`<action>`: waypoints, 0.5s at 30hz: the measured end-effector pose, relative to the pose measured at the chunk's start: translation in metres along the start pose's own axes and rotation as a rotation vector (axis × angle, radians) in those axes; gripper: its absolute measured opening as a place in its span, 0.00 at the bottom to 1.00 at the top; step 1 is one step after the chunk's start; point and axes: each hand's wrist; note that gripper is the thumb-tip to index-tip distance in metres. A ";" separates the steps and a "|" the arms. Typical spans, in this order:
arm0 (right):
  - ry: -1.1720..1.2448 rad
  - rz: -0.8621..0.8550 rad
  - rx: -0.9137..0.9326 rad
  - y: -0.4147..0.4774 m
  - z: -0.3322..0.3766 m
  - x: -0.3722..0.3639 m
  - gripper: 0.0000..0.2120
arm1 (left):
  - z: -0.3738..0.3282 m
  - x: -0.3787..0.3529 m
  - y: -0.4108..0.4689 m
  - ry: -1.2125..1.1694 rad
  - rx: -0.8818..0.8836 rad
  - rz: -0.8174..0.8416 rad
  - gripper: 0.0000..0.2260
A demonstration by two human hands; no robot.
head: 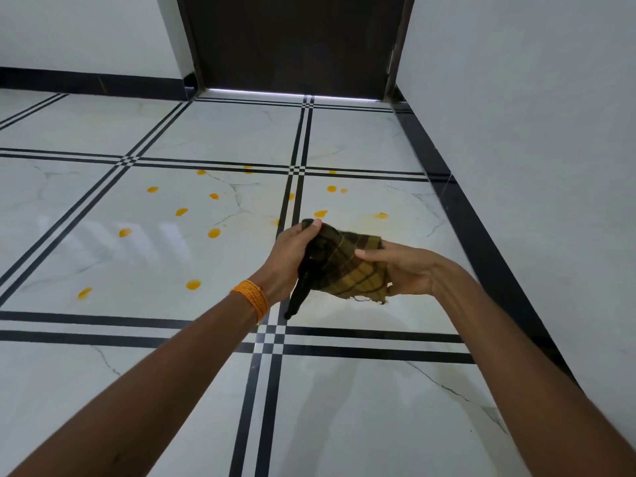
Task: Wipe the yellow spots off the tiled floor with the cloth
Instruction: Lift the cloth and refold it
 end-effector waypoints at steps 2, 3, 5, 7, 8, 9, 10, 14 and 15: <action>0.174 -0.061 0.146 0.003 -0.007 0.006 0.31 | -0.001 0.001 -0.001 -0.062 -0.021 -0.007 0.17; 0.288 -0.119 0.218 0.005 -0.010 0.007 0.33 | -0.001 0.001 -0.003 -0.097 -0.033 -0.005 0.15; 0.405 -0.188 0.302 0.006 -0.015 0.005 0.36 | -0.004 0.000 -0.005 -0.158 -0.045 -0.016 0.13; 0.410 -0.206 0.319 0.007 -0.018 0.001 0.37 | -0.008 0.001 -0.005 -0.183 -0.043 -0.044 0.14; 0.402 -0.231 0.326 0.008 -0.018 0.001 0.35 | -0.010 0.001 -0.004 -0.168 -0.037 -0.074 0.14; 0.397 -0.271 0.334 0.009 -0.017 0.001 0.33 | -0.010 0.003 -0.003 -0.134 -0.036 -0.110 0.15; 0.383 -0.314 0.349 0.009 -0.016 0.002 0.29 | -0.010 0.005 -0.001 -0.081 -0.041 -0.156 0.15; 0.163 -0.358 0.436 0.005 -0.011 0.008 0.18 | -0.012 0.014 -0.001 0.081 -0.075 -0.283 0.13; 0.131 -0.346 0.445 0.005 -0.010 0.009 0.18 | -0.014 0.016 -0.001 0.077 -0.068 -0.289 0.13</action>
Point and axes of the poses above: each hand's wrist, its own y-axis towards the middle knuckle, its own x-axis out of the back of the hand, z = x × y, and after that the axes turned 11 degrees about x, right-handed
